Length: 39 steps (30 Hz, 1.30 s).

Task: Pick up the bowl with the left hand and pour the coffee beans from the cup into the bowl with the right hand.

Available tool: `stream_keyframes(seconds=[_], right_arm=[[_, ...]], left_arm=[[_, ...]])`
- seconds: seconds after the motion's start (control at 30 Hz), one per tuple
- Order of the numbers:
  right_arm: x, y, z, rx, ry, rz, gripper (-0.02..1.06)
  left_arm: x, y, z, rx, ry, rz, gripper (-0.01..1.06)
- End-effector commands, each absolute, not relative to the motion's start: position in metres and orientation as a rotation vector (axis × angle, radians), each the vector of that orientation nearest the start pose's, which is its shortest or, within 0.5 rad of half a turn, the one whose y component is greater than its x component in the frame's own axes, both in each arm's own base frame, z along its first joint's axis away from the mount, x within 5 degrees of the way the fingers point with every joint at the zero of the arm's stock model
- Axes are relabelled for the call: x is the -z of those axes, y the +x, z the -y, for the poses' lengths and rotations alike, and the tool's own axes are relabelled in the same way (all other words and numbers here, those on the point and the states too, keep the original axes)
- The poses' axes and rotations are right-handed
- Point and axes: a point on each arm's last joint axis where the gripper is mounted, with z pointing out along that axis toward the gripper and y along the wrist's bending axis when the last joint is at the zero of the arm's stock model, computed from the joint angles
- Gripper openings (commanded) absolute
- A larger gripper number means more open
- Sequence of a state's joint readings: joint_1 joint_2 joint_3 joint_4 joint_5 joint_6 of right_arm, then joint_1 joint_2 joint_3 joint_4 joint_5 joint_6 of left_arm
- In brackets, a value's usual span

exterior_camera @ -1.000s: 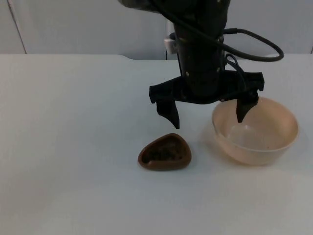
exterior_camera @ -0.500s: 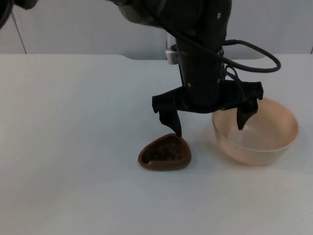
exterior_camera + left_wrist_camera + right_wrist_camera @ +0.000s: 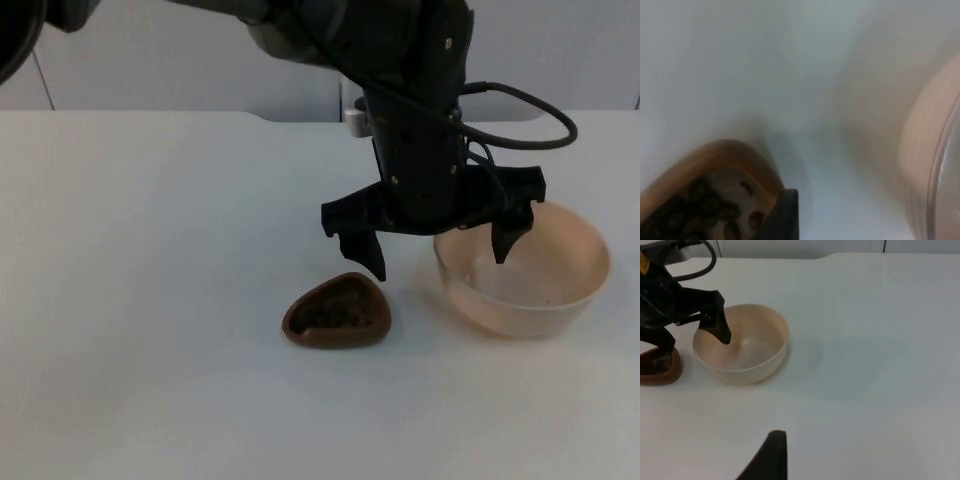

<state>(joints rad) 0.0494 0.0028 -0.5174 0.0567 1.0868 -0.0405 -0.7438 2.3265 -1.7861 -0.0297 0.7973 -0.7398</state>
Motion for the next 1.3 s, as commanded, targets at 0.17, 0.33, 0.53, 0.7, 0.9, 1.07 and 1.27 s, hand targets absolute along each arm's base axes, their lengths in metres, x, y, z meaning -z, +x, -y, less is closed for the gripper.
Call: stream_keyframes(seconds=[0.17, 0.33, 0.53, 0.7, 0.9, 1.07, 1.27], right_arm=[[-0.28, -0.0076, -0.0038, -0.063, -0.092, -2.045, 1.05], [-0.28, -0.0076, -0.0038, -0.063, -0.092, -2.045, 1.05], [-0.28, -0.0076, -0.0038, -0.063, -0.092, -2.045, 1.05], [-0.28, -0.0076, -0.0038, -0.063, -0.092, -2.045, 1.05], [-0.28, -0.0076, -0.0038, -0.063, -0.092, -2.045, 1.05], [-0.28, -0.0076, -0.0038, -0.063, -0.092, -2.045, 1.05], [-0.28, -0.0076, -0.0038, -0.063, -0.092, -2.045, 1.05]], left_arm=[[-0.1288, 0.3563, 0.3332, 0.375, -0.03, -2.885, 0.94], [-0.129, 0.3569, 0.3335, 0.379, -0.028, -2.879, 0.89], [-0.129, 0.3569, 0.3335, 0.379, -0.028, -2.879, 0.7], [-0.129, 0.3569, 0.3335, 0.379, -0.028, -2.879, 0.55], [-0.129, 0.3569, 0.3335, 0.379, -0.028, -2.878, 0.53], [-0.1238, 0.3574, 0.3336, 0.369, -0.024, -2.882, 0.53], [-0.1222, 0.3576, 0.3337, 0.368, -0.025, -2.882, 0.53]])
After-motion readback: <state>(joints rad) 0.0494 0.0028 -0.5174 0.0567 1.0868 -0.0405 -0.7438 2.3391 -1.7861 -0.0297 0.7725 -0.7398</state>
